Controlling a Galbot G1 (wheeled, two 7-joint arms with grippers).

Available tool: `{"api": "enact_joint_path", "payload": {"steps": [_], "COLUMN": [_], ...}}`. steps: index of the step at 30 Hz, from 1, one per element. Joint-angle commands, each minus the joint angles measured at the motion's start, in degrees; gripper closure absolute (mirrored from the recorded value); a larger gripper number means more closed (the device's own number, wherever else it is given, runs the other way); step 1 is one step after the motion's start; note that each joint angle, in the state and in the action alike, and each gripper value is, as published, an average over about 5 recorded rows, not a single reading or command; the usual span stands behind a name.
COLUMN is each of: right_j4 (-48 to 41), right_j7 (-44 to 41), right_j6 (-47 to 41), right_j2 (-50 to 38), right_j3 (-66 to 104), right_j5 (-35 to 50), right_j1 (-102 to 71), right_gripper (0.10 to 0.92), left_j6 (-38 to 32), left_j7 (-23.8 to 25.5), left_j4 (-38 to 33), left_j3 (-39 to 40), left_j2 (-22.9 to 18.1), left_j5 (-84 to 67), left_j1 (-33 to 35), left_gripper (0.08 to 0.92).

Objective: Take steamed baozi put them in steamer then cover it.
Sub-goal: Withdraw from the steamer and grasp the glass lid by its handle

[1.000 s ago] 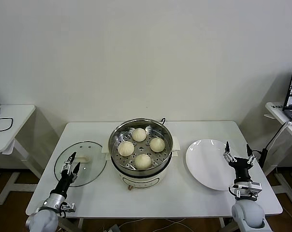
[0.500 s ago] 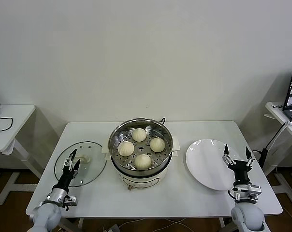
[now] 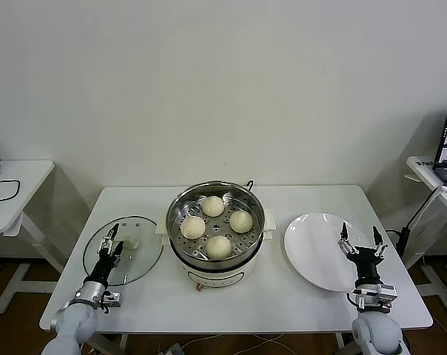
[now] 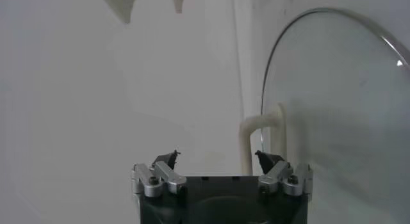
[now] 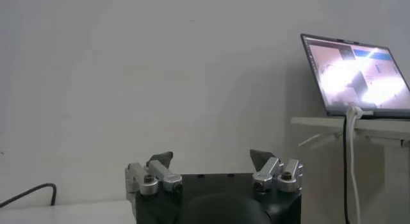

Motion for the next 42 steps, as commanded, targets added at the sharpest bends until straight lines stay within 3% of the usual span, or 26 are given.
{"api": "enact_joint_path", "payload": {"steps": [1,16,19,34,38,42], "right_j4": [-0.9,-1.5,-1.4,-1.0,-0.9,-0.6], "right_j7": [-0.1,0.1,0.1,0.1,0.1,0.0], "right_j6": [0.1,0.1,0.1,0.5,0.7,0.8], "right_j2": [-0.2,-0.5,-0.4,-0.2,0.0,0.1], "right_j3": [-0.1,-0.8,-0.9,-1.0,-1.0,-1.0], "right_j5": [-0.2,-0.3,-0.3,-0.4,-0.5,-0.6], "right_j1": [0.3,1.7,1.8,1.8,1.7,1.4], "right_gripper": [0.203,0.203,0.203,0.203,0.203,0.203], "left_j6": [0.5,1.5,1.4,1.3,1.5,2.8], "left_j7": [0.1,0.9,1.1,1.2,1.3,2.3], "left_j4": [2.0,3.9,4.2,1.8,-1.3,-8.3], "left_j3": [0.3,0.7,0.6,-0.3,-0.9,-2.2], "left_j2": [-0.8,-1.2,-1.2,-1.8,-1.3,0.5], "left_j5": [0.3,1.2,1.1,0.6,-0.6,-3.3], "left_j1": [-2.5,-4.3,-4.3,-3.2,-2.1,0.0], "left_gripper": [0.177,0.189,0.245,0.674,0.782,0.811]}}
